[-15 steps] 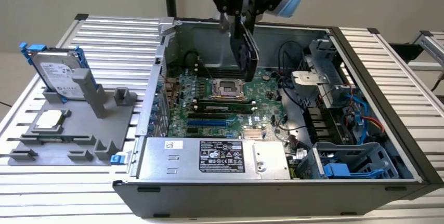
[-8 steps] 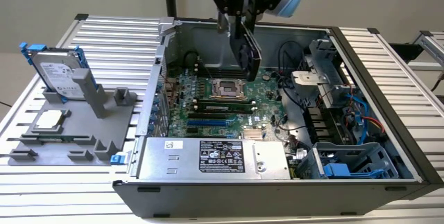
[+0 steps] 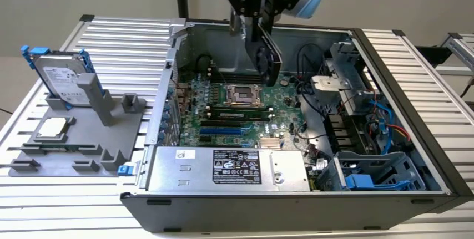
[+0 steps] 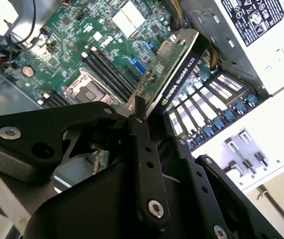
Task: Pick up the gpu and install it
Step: 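Insert the gpu into the slot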
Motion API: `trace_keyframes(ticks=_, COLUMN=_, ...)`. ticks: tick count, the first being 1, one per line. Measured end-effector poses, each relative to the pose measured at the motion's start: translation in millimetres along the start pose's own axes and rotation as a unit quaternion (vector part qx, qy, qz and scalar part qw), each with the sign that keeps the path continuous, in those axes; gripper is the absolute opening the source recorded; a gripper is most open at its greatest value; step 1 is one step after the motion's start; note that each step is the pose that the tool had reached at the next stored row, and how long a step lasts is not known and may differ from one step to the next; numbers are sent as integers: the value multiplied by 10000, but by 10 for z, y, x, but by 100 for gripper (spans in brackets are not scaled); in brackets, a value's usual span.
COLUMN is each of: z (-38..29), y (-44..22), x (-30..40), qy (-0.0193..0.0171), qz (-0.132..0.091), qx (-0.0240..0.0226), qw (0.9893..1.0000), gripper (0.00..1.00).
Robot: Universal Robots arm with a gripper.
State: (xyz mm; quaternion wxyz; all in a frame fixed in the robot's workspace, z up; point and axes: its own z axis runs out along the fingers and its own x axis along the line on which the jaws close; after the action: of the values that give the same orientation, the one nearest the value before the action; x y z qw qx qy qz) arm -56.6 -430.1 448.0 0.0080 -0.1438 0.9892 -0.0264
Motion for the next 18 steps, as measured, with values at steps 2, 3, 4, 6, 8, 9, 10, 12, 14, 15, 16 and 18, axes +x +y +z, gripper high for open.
trace_keyframes(ticks=2, z=0, y=0, x=0, qy=-4, qz=-66, qx=-1, qw=10000, gripper=0)
trace_keyframes(ticks=3, z=0, y=0, x=0, qy=-5, qz=-98, qx=-1, qw=10000, gripper=0)
trace_keyframes(ticks=4, z=0, y=0, x=0, qy=-7, qz=-128, qx=-1, qw=9999, gripper=0)
trace_keyframes(ticks=6, z=0, y=0, x=0, qy=-10, qz=-187, qx=-2, qw=9998, gripper=0)
trace_keyframes(ticks=8, z=0, y=0, x=0, qy=-13, qz=-243, qx=-2, qw=9997, gripper=0)
trace_keyframes(ticks=9, z=0, y=0, x=0, qy=-15, qz=-274, qx=-3, qw=9996, gripper=0)
trace_keyframes(ticks=10, z=0, y=0, x=0, qy=-16, qz=-302, qx=-3, qw=9995, gripper=0)
trace_keyframes(ticks=12, z=0, y=0, x=0, qy=-20, qz=-359, qx=-3, qw=9994, gripper=0)
trace_keyframes(ticks=14, z=0, y=0, x=0, qy=-23, qz=-417, qx=-4, qw=9991, gripper=0)
trace_keyframes(ticks=15, z=0, y=0, x=0, qy=-24, qz=-446, qx=-4, qw=9990, gripper=0)
trace_keyframes(ticks=16, z=0, y=0, x=0, qy=-26, qz=-477, qx=-4, qw=9989, gripper=0)
trace_keyframes(ticks=18, z=0, y=0, x=0, qy=-29, qz=-538, qx=-5, qw=9985, gripper=0)
